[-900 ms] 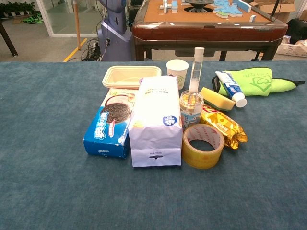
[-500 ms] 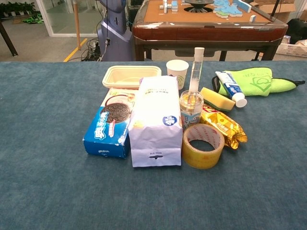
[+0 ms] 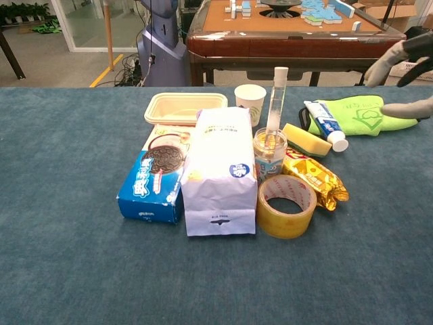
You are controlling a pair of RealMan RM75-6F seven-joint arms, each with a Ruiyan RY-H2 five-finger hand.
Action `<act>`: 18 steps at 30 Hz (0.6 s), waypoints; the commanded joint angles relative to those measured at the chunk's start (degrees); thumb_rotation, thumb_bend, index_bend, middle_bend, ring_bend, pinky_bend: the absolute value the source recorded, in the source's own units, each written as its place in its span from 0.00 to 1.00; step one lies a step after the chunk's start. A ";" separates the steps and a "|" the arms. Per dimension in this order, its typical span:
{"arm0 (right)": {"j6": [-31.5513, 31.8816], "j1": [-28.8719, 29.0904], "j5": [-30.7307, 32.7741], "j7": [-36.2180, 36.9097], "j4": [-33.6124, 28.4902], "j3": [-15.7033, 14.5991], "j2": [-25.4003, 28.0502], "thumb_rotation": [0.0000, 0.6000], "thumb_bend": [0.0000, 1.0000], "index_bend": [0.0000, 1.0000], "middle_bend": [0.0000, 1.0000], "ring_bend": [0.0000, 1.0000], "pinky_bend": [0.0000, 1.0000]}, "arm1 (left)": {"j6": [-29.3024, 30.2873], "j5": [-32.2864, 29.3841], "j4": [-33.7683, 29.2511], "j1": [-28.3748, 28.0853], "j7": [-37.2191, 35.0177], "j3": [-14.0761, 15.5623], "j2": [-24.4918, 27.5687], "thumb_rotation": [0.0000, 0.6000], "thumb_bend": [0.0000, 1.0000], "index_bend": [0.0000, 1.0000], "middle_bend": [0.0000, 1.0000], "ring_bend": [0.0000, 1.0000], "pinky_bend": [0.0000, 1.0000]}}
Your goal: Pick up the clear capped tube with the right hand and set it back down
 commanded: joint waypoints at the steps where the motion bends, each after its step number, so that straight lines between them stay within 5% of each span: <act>1: -3.07 3.59 4.25 -2.73 2.24 1.70 -3.51 1.00 0.31 0.41 0.26 0.12 0.22 | 0.04 -0.06 0.07 0.09 -0.04 0.01 0.08 1.00 0.19 0.11 0.07 0.08 0.01; 18: -9.49 14.13 17.47 -7.72 11.22 4.20 -13.34 1.00 0.31 0.41 0.26 0.12 0.22 | -0.11 -0.39 0.34 0.33 -0.10 -0.12 0.17 1.00 0.19 0.11 0.07 0.08 0.01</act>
